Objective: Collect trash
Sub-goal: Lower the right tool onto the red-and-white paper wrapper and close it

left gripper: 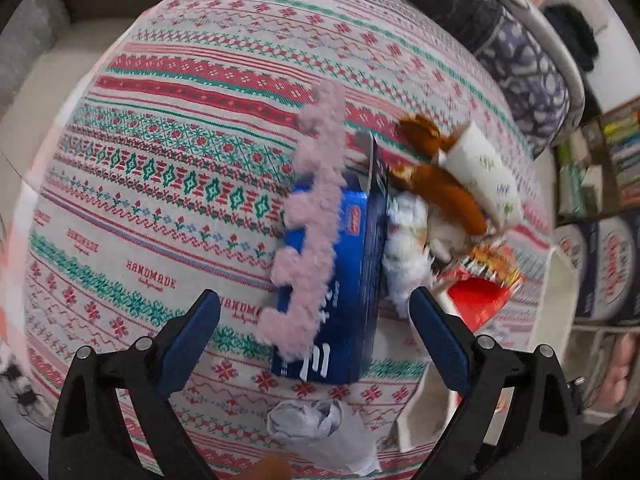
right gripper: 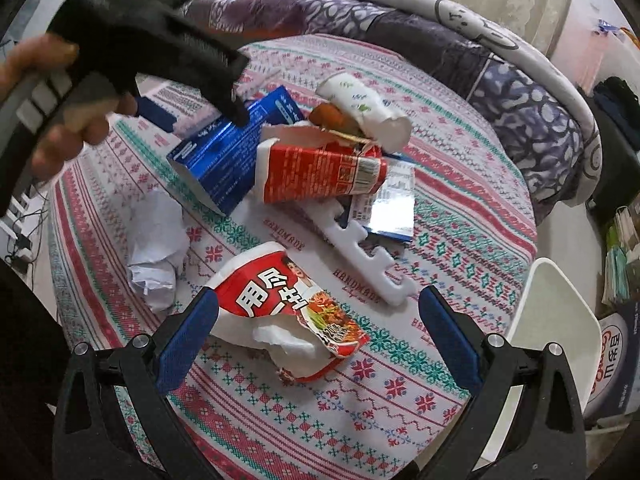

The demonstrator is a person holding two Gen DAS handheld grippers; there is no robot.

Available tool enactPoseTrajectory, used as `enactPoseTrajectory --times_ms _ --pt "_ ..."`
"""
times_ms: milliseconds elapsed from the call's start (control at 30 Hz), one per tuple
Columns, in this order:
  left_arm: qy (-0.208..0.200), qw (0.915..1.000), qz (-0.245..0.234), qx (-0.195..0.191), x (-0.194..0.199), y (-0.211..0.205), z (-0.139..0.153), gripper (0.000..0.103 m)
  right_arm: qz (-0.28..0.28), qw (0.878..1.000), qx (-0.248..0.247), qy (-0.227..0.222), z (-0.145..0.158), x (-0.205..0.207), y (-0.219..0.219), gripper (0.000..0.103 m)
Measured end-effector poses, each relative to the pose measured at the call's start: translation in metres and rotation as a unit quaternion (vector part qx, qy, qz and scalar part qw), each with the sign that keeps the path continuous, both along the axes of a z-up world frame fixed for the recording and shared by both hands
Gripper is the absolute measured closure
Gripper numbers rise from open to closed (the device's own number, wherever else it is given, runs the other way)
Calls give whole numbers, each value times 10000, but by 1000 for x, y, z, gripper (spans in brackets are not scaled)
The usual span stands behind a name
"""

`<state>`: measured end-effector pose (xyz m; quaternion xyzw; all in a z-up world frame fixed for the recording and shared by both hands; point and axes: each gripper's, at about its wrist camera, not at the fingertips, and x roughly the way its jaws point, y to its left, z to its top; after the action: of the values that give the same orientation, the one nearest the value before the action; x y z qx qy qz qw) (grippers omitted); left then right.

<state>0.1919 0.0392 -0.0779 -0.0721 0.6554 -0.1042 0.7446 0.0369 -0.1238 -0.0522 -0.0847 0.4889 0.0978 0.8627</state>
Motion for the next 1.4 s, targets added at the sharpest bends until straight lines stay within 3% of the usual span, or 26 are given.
enactPoseTrajectory --times_ms 67,167,267,300,367,467,500,600,833,1100,1300,1367,1400 --pt "30 9997 109 -210 6 9 1 12 -5 10000 39 36 -3 3 2 8" --pt "55 9990 236 -388 11 19 -1 16 31 9996 159 222 -9 10 5 20" --pt "97 9981 311 -514 14 24 -3 20 186 9985 226 468 -17 15 10 40" --pt "109 9980 295 -540 14 24 -5 24 245 9980 223 542 -19 16 11 51" --pt "134 9981 224 -557 14 22 -8 31 302 9982 182 488 -19 15 14 59" --pt "146 9986 112 -493 11 17 -13 52 382 9977 385 395 -11 13 14 77" --pt "121 9987 84 -494 11 18 -12 56 396 9973 479 383 -8 13 13 92" --pt "-21 9986 -26 -529 8 15 -5 58 344 9966 646 388 -2 15 7 102" --pt "-370 9981 -169 -467 0 10 12 65 263 9964 759 262 6 13 3 103" --pt "-902 9942 -244 -533 -8 5 46 66 157 9961 871 62 17 8 -5 103" --pt "-978 9924 -441 -600 -17 -1 58 66 132 9951 973 144 17 6 -8 103" --pt "-801 9940 -532 -521 -21 -1 54 66 139 9951 947 263 13 6 -7 91" --pt "-674 9949 -564 -504 -22 -1 49 66 165 9952 922 290 11 5 -6 68"
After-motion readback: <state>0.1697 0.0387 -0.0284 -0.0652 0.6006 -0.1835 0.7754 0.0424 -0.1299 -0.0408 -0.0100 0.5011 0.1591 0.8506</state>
